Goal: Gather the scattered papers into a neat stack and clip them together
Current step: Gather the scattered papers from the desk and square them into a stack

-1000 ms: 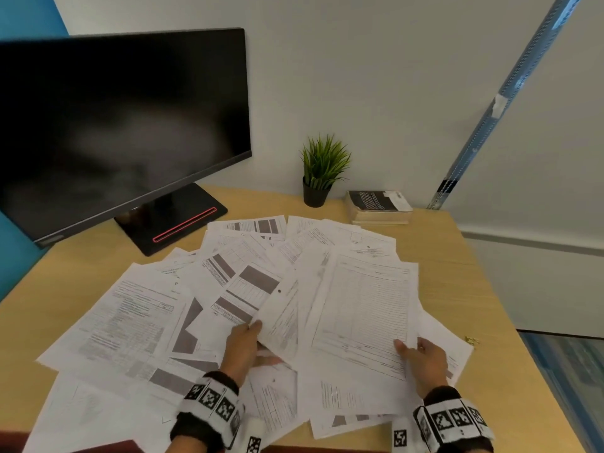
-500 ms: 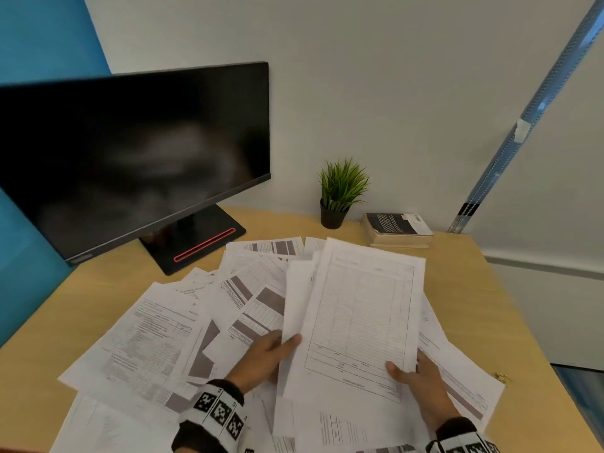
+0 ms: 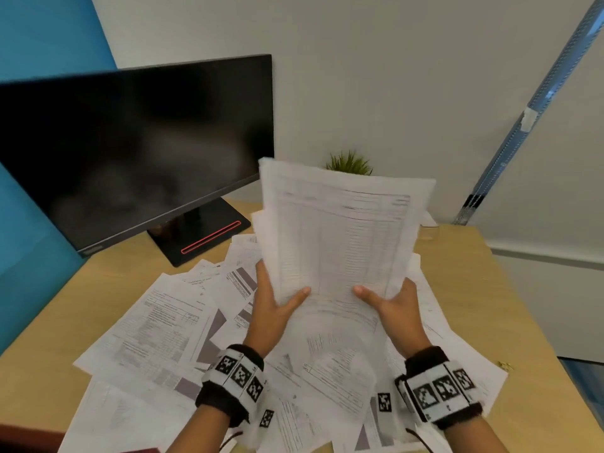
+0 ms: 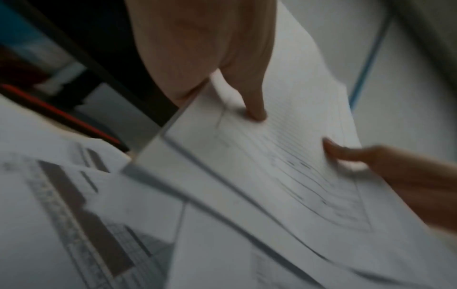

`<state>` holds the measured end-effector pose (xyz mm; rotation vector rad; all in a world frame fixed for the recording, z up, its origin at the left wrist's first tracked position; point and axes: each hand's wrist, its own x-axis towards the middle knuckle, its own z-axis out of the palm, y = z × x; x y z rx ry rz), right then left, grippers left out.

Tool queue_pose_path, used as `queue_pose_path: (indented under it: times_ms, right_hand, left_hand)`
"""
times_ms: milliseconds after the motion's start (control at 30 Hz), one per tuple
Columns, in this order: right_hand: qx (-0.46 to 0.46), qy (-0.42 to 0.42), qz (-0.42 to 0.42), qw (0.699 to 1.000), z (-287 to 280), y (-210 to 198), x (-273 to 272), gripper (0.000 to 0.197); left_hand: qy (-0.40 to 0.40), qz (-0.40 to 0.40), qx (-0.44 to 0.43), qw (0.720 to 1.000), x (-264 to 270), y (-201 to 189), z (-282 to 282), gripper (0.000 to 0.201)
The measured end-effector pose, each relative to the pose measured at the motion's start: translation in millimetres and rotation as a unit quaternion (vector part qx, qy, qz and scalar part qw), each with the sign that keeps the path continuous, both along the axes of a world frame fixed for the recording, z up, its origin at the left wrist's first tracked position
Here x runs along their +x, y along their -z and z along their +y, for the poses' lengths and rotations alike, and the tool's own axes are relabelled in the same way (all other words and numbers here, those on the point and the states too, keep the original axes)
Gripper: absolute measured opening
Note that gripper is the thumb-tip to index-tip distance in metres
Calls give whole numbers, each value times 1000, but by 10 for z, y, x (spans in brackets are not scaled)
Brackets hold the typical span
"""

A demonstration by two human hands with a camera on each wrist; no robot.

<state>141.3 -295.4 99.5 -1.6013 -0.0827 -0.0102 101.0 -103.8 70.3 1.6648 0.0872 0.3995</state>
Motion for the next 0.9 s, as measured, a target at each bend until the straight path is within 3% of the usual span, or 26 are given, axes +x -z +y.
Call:
queue_pose_path:
  times_ms: [100, 167, 233, 267, 300, 333, 400, 467, 633, 700, 766, 900]
  right_hand:
    - [6, -19, -27, 999, 126, -81, 81, 24]
    - [22, -69, 14, 997, 169, -89, 161, 31]
    - [-50, -118, 72, 989, 165, 77, 269, 50]
    - [-153, -133, 82, 976, 153, 213, 315, 55]
    - [-275, -155, 92, 944, 143, 390, 352, 58]
    - [-393, -181, 111, 895, 142, 578, 372, 70]
    - [-543, -212, 139, 801, 197, 882, 353, 110]
    - [-590, -194, 120, 775, 275, 1033, 321, 130]
    - [-609, -143, 148, 766, 387, 1078, 393, 136]
    - [-577, -132, 177, 786, 374, 1060, 460, 134]
    - [-539, -122, 174, 815, 343, 1051, 489, 111]
    - [-464, -69, 118, 875, 252, 1101, 404, 60]
  left_hand:
    - [-64, 34, 0, 997, -92, 43, 224, 54]
    - [-104, 47, 0, 993, -257, 64, 414, 45]
    - [-170, 67, -5, 983, -505, 104, 622, 47]
    - [-207, 85, -6, 975, -659, 153, 748, 49]
    - [-240, 101, -10, 966, -798, 191, 848, 52]
    - [-271, 123, -17, 954, -936, 263, 971, 54]
    - [-320, 158, -31, 934, -1163, 344, 1144, 61]
    - [-349, 190, -47, 917, -1329, 380, 1236, 57]
    - [-392, 195, -77, 896, -1489, 205, 1150, 22]
    - [-397, 198, -88, 892, -1458, 123, 1073, 24]
    - [-388, 178, -101, 899, -1437, 173, 1105, 40]
    - [-370, 174, -108, 906, -1378, 363, 1255, 43]
